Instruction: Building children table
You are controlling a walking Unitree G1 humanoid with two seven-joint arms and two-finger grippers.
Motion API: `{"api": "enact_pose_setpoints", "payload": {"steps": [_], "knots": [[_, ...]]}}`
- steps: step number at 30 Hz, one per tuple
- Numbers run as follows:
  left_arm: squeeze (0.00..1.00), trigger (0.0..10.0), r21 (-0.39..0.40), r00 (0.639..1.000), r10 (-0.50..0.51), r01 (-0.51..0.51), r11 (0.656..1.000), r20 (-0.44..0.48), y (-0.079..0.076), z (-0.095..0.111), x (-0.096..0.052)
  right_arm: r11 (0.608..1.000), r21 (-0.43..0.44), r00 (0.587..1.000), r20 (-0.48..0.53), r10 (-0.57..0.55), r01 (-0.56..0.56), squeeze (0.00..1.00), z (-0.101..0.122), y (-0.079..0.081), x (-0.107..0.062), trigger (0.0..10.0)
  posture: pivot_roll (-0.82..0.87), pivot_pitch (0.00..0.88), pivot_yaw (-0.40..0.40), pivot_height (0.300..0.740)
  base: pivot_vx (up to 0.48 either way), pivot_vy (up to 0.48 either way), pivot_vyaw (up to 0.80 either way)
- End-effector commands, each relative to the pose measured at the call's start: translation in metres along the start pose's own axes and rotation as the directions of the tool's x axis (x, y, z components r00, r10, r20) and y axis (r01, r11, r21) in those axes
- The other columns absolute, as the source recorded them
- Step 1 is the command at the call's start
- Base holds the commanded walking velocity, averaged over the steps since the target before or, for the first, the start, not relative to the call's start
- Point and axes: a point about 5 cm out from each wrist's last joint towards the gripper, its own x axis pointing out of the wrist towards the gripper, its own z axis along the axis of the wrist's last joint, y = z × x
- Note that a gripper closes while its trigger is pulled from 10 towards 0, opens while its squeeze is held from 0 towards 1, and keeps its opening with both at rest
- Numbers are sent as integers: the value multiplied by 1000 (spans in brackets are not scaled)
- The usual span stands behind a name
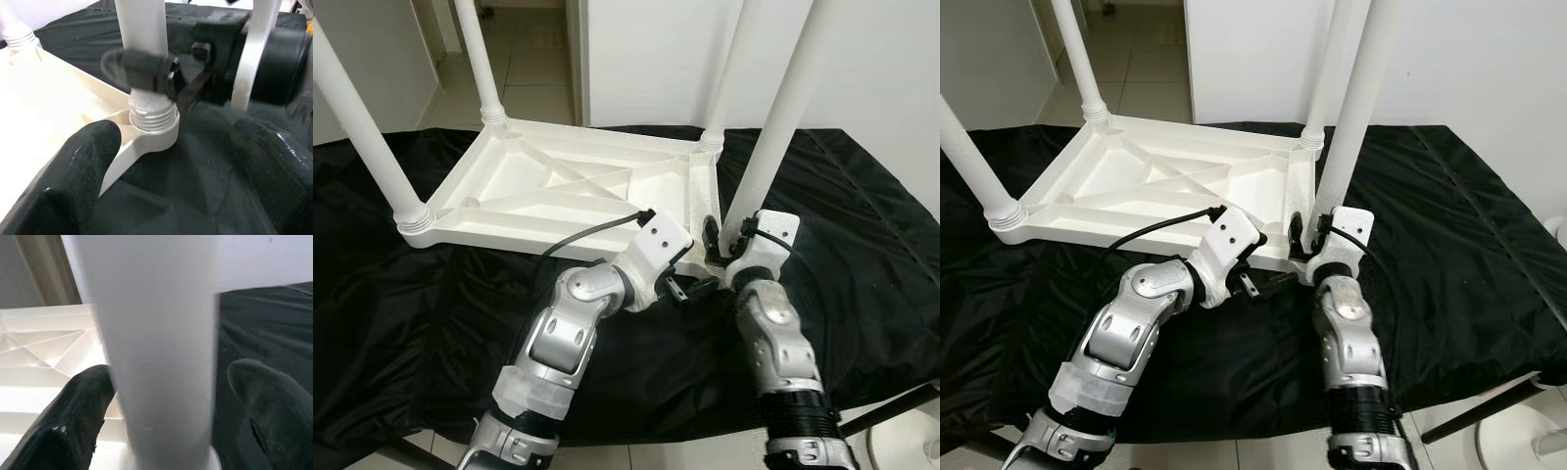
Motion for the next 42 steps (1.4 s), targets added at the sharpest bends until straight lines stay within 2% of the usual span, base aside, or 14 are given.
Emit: {"api": "enact_pose_setpoints", "payload": {"steps": [1, 5, 8, 17, 18, 19, 21, 22, 24, 25, 33, 34, 37, 42], "knots": [[0, 10000, 4, 991, 131, -131, 991, -4, 5, 1, -2, 999, 7, 998, -17, 54, -54, 0, -3, 1, -3, 10000, -45, 16, -35, 740, 0, 0, 0], [0, 10000, 0, 991, 133, -133, 991, -6, 5, 0, -3, 988, -43, 989, -11, 146, -147, 0, -2, -5, -4, 10000, -47, 16, -39, 740, 0, 0, 0], [0, 10000, 0, 991, 132, -132, 991, -6, 4, 0, -1, 947, -89, 951, -37, 306, -308, 0, -1, -15, -1, 10000, -48, 19, -38, 740, 0, 0, 0], [0, 10000, 2, 991, 136, -136, 991, -5, 7, 1, -1, 920, -110, 925, -104, 365, -376, 0, -9, -23, 6, 10000, -49, 23, -35, 740, 0, 0, 0], [0, 10000, 3, 990, 140, -140, 990, -6, 8, 1, -1, 908, -119, 913, -125, 389, -403, 0, -11, -26, 9, 8510, -48, 23, -32, 740, 0, 0, 0], [0, 10000, 4, 990, 142, -142, 990, -5, 9, 2, -1, 898, -122, 903, -141, 406, -423, 0, -12, -29, 12, 4863, -41, 23, -31, 740, 0, 0, 0], [0, 10000, 5, 990, 144, -144, 990, -4, 9, 4, -1, 892, -120, 896, -147, 418, -436, 0, -12, -31, 14, 4863, -40, 22, -32, 740, 0, 0, 0], [0, 10000, 5, 989, 145, -145, 989, -1, 10, 5, -1, 886, -129, 891, -158, 425, -445, 0, -12, -33, 17, 3020, -41, 23, -32, 740, 0, 0, 0], [0, 10000, 5, 989, 145, -145, 989, -1, 10, 5, -1, 886, -129, 891, -158, 425, -445, 0, -12, -33, 17, 3020, -41, 23, -32, 740, 0, 0, 0], [0, 10000, 4, 989, 145, -145, 989, 1, 10, 6, -1, 883, -136, 889, -164, 427, -450, 0, -11, -34, 18, 0, -45, 26, -33, 740, 0, 0, 0], [0, 10000, 16, 987, 158, -158, 987, 7, 17, 6, 3, 864, -131, 866, -199, 458, -487, 0, -15, -32, 27, 0, -55, 16, -36, 740, 0, 0, 0], [0, 10000, 16, 987, 158, -158, 987, 6, 16, 6, 4, 870, -122, 870, -203, 450, -478, 0, -17, -32, 26, 10000, -52, 25, -34, 740, 0, 0, 0], [0, 10000, 18, 989, 150, -150, 988, 9, 14, 7, 3, 885, -67, 877, -191, 442, -461, 0, -19, -30, 24, 10000, -52, 32, -23, 740, 0, 0, 0], [0, 10000, 19, 990, 140, -140, 990, 6, 13, 8, 1, 910, -48, 899, -183, 397, -412, 0, -20, -29, 24, 10000, -52, 37, -17, 740, 0, 0, 0]]}}
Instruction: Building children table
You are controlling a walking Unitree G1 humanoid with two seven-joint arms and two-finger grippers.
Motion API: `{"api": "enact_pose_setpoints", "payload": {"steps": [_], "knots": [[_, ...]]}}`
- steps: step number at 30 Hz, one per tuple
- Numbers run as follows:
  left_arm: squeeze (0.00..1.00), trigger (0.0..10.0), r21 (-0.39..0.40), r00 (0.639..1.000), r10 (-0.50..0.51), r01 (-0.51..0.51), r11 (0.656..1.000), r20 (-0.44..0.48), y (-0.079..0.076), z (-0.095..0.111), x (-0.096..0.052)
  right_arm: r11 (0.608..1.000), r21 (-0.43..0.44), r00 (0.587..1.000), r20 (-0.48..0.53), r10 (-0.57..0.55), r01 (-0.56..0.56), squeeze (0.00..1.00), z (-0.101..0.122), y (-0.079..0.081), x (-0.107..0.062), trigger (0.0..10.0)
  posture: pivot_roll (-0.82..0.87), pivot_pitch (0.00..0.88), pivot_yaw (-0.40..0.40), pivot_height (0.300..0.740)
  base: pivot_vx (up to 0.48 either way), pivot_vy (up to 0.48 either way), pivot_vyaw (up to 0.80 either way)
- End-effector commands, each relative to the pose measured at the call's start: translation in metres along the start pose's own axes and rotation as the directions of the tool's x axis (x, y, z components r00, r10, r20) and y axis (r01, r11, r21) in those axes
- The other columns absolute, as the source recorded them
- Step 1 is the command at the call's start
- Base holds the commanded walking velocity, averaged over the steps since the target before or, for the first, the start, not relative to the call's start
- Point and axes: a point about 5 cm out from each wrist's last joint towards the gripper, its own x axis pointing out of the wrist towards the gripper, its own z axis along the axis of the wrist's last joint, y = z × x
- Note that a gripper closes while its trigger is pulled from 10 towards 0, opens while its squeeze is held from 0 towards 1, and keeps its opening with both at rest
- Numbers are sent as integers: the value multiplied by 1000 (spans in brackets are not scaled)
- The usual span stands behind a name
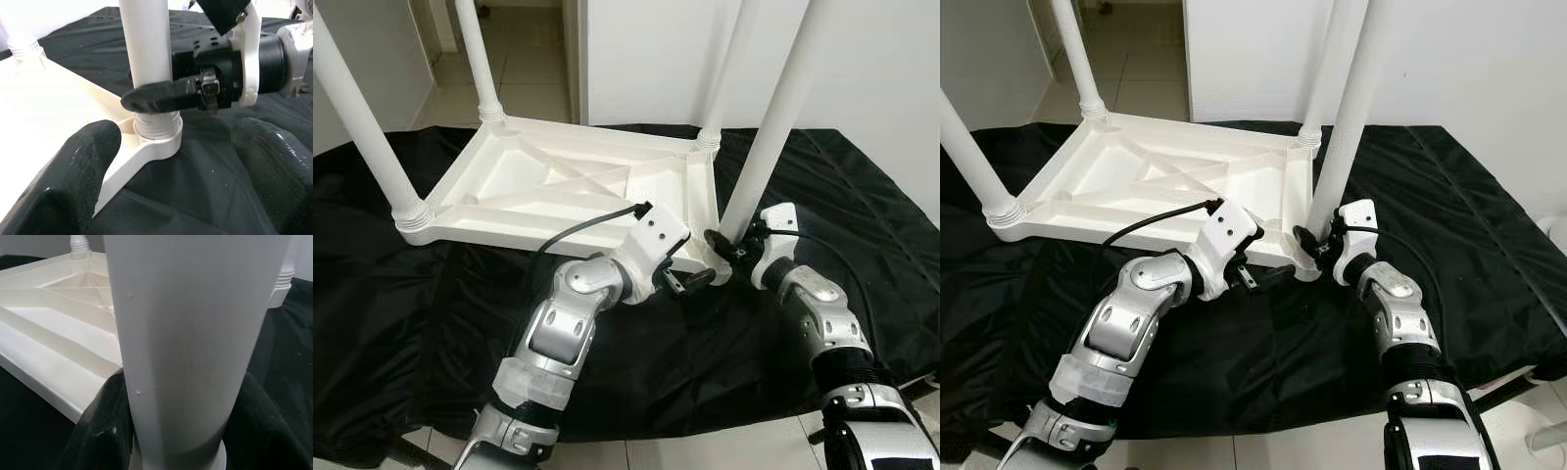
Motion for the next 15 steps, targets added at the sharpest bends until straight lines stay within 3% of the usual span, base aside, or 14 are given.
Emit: {"api": "enact_pose_setpoints", "payload": {"steps": [1, 6, 8, 9, 12, 15], "knots": [[0, 10000, 6, 992, 127, -127, 992, -13, 6, -2, -1, 998, 43, 999, -30, -42, 43, 0, -8, 3, 0, 10000, -52, 36, -16, 740, 0, 0, 0], [0, 10000, 7, 991, 129, -129, 992, -21, 6, -4, 0, 978, 81, 981, -42, -191, 194, 0, -10, 7, 0, 10000, -55, 31, -13, 740, 0, 0, 0], [0, 10000, 7, 991, 129, -129, 992, -21, 6, -4, 0, 978, 81, 981, -42, -191, 194, 0, -10, 7, 0, 10000, -55, 31, -13, 740, 0, 0, 0], [0, 10000, 6, 991, 132, -132, 991, -20, 7, -5, 1, 943, 107, 949, -53, -310, 314, 0, -13, 6, -3, 10000, -54, 29, -13, 740, 0, 0, 0], [0, 10000, 7, 991, 134, -133, 991, -19, 8, -5, 2, 931, 109, 937, -58, -345, 349, 0, -13, 6, -4, 10000, -54, 28, -14, 740, 0, 0, 0], [0, 10000, 9, 990, 141, -141, 990, -21, 9, -6, 2, 889, 135, 899, -71, -431, 437, 0, -14, 10, -7, 10000, -52, 23, -13, 740, 0, 0, 0]]}}
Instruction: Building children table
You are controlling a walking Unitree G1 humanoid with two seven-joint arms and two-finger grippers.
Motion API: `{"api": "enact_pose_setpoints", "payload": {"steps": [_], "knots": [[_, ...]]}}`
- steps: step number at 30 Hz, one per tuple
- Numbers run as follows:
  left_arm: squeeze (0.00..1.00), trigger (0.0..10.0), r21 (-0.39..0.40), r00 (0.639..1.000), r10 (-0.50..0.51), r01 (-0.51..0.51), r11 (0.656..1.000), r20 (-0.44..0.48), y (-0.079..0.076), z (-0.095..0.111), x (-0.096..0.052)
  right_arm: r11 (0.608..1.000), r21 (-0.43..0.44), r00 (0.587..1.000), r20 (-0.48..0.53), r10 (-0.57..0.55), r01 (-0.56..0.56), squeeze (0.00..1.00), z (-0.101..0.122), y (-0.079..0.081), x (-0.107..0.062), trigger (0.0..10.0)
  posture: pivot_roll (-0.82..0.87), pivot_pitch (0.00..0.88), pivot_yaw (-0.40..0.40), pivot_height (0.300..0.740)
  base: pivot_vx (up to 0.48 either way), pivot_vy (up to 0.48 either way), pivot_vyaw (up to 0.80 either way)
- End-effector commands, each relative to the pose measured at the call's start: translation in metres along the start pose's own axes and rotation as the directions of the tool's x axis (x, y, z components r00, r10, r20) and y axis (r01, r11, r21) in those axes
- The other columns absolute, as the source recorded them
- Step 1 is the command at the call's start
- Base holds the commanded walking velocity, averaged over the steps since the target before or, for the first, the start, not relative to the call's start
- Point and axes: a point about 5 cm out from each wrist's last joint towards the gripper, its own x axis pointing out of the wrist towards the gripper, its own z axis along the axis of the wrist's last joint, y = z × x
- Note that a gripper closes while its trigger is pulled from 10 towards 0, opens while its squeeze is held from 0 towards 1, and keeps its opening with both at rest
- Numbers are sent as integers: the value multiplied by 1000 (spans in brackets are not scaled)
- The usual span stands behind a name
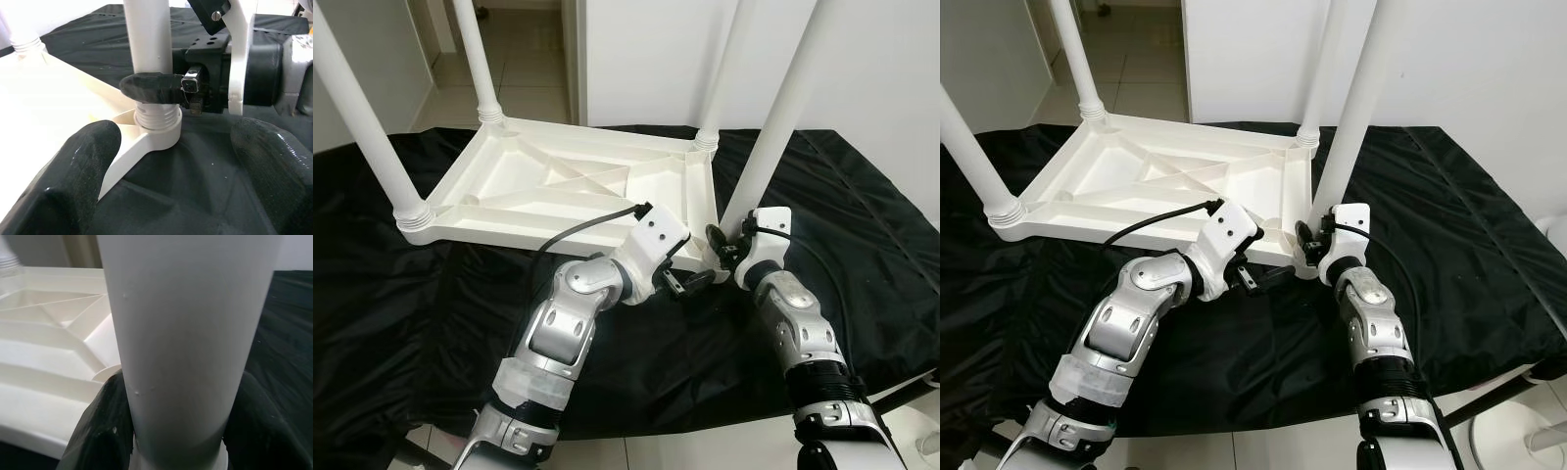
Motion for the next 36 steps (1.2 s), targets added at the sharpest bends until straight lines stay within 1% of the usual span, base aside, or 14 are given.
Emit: {"api": "enact_pose_setpoints", "payload": {"steps": [1, 5, 7, 10, 13, 14, 15, 16, 23, 24, 26, 27, 30, 36], "knots": [[0, 10000, 8, 989, 150, -150, 989, -12, 9, -2, 1, 989, 50, 989, -61, -136, 139, 0, -12, -8, -8, 10000, -51, 21, -14, 740, 0, 0, 0], [0, 10000, -1, 985, 173, -173, 985, -16, 12, -5, 2, 975, 66, 976, -65, -206, 211, 0, -13, -3, -13, 10000, -45, 15, -16, 740, 0, 0, 0], [0, 10000, -10, 965, 257, -258, 966, -51, 24, -14, 5, 934, 95, 938, -79, -337, 343, 0, -14, 9, -20, 10000, -40, 6, -22, 740, 0, 0, 0], [0, 10000, -27, 947, 311, -314, 949, -77, 32, -19, 7, 908, 102, 913, -99, -396, 405, 0, -15, 14, -22, 10000, -41, 0, -20, 740, 0, 0, 0], [0, 10000, -35, 938, 337, -341, 939, -85, 36, -20, 8, 909, 105, 913, -102, -394, 404, 0, -15, 18, -22, 10000, -41, 0, -19, 740, 0, 0, 0], [0, 10000, -37, 932, 352, -356, 934, -88, 38, -21, 9, 909, 107, 914, -105, -393, 403, 792, -14, 21, -21, 10000, -42, 0, -18, 740, 0, 0, 0], [0, 10000, -37, 932, 352, -356, 934, -88, 38, -21, 9, 909, 107, 914, -105, -393, 403, 792, -14, 21, -21, 10000, -42, 0, -18, 740, 0, 0, 0], [0, 10000, -37, 924, 370, -375, 926, -94, 43, -21, 11, 918, 109, 924, -84, -374, 381, 1000, -11, 22, -21, 10000, -44, 0, -16, 740, 0, 0, 0], [0, 10000, -17, 915, 391, -394, 919, -97, 55, -20, 13, 922, 95, 927, -34, -374, 376, 1000, -3, 14, -26, 10000, -50, 0, -13, 740, 0, 0, 0], [0, 10000, -5, 916, 389, -392, 920, -98, 57, -20, 13, 924, 90, 928, -26, -372, 373, 341, -3, 12, -29, 10000, -55, 0, -6, 740, 0, 0, 0], [0, 10000, -5, 916, 389, -392, 920, -98, 57, -20, 13, 924, 90, 928, -26, -372, 373, 341, -3, 12, -29, 10000, -55, 0, -6, 740, 0, 0, 0], [0, 10000, 13, 918, 384, -385, 923, -95, 59, -20, 13, 925, 87, 929, -22, -370, 371, 0, -5, 10, -34, 10000, -61, 0, -2, 740, 0, 0, 0], [0, 10000, 55, 930, 358, -354, 934, -81, 63, -20, 14, 934, 78, 937, -3, -348, 348, 0, -8, 9, -47, 10000, -73, 0, 5, 740, 0, 0, 0], [0, 10000, 71, 955, 294, -290, 954, -47, 67, -22, 15, 952, 105, 953, 70, -294, 287, 0, -9, 11, -69, 10000, -95, 0, 20, 740, 0, 0, 0]]}}
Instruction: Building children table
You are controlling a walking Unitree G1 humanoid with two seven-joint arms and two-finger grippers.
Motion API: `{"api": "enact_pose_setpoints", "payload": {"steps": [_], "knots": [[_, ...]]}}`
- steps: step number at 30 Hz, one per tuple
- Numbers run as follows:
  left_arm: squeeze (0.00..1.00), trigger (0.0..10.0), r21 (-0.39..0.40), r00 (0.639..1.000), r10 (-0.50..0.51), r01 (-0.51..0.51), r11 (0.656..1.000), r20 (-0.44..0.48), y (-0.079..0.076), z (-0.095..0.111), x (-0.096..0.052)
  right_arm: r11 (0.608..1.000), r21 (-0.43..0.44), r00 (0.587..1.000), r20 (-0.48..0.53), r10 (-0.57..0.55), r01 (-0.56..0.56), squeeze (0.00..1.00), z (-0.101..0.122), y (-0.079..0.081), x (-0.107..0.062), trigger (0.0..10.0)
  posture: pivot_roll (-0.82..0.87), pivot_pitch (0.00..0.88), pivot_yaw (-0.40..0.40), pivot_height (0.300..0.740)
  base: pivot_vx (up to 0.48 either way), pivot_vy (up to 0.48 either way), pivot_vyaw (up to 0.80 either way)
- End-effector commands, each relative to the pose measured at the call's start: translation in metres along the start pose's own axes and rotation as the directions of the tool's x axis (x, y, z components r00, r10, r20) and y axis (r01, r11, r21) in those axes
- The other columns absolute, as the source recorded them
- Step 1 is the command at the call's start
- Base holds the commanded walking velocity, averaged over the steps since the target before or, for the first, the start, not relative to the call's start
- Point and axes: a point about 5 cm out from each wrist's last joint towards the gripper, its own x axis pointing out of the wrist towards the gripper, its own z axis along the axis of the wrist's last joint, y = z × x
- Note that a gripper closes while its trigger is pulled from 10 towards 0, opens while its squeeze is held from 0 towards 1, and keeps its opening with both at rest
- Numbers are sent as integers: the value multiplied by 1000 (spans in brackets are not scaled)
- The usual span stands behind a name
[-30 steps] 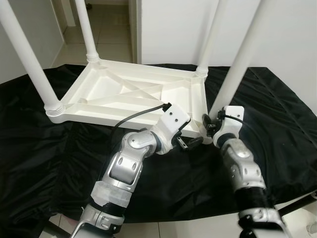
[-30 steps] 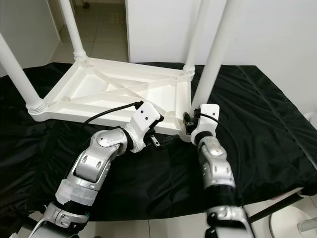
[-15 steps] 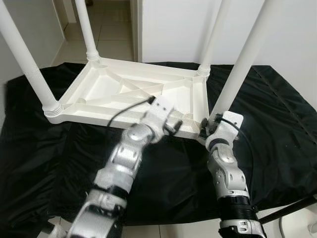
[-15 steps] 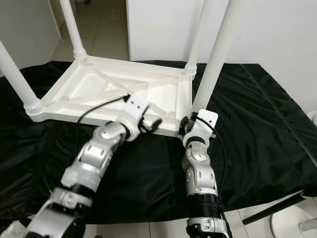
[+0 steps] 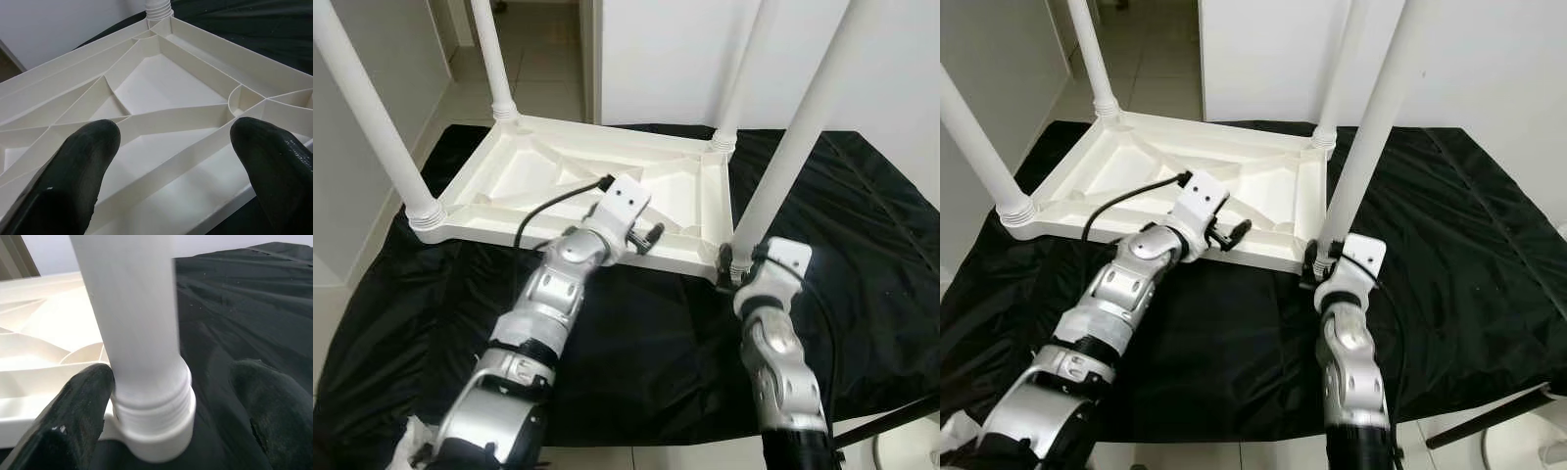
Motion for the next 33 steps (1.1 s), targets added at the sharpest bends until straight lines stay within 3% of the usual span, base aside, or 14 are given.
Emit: {"api": "enact_pose_setpoints", "payload": {"steps": [1, 2, 5, 7, 11, 14, 18, 23, 27, 33], "knots": [[0, 10000, 7, 998, -67, 67, 998, 9, -5, 1, 2, 1000, 12, 1000, 27, 9, -9, 0, 3, -1, -3, 10000, -95, 0, 20, 740, 0, 0, 0], [0, 10000, -7, 993, -116, 116, 993, 17, -5, -1, 2, 1000, 11, 999, 39, 15, -16, 0, 2, -5, -9, 10000, -101, 0, 23, 740, 0, 0, 0], [0, 10000, 16, 991, -134, 134, 991, 11, -5, -3, 2, 1000, 0, 999, 40, 24, -24, 0, 0, -7, -13, 10000, -103, 0, 25, 740, 0, 0, 0], [0, 10000, 75, 987, -157, 159, 985, -20, -4, -10, 2, 999, -26, 999, 18, 30, -29, 0, -6, -11, -21, 10000, -110, 0, 31, 740, 0, 0, 0], [0, 10000, 73, 982, -184, 187, 980, -48, -3, -17, 1, 999, -31, 999, -2, 41, -41, 0, -11, -12, -27, 10000, -114, 0, 34, 740, 0, 0, 0], [0, 10000, 12, 965, -252, 253, 967, -75, -4, -24, -1, 998, -44, 999, -16, 49, -50, 0, -14, -13, -31, 10000, -116, 0, 35, 740, 0, 0, 0], [0, 10000, 61, 942, -312, 321, 945, -122, -6, -33, -2, 998, -44, 999, -16, 40, -41, 0, -15, -14, -34, 10000, -119, 0, 38, 740, 0, 0, 0], [0, 10000, 87, 929, -305, 328, 941, -211, -8, -45, 1, 998, -34, 999, -4, 44, -44, 0, -14, -10, -33, 10000, -124, 0, 41, 740, 0, 0, 0], [0, 10000, 108, 926, -241, 282, 953, -292, -3, -50, 7, 998, -37, 999, 6, 42, -42, 0, -12, -8, -32, 10000, -133, 1, 49, 740, 0, 0, 0], [0, 10000, 130, 934, -172, 222, 966, -314, 6, -47, 10, 999, -40, 1000, 10, 27, -26, 0, -11, -10, -32, 10000, -148, 9, 64, 740, 0, 0, 0]]}}
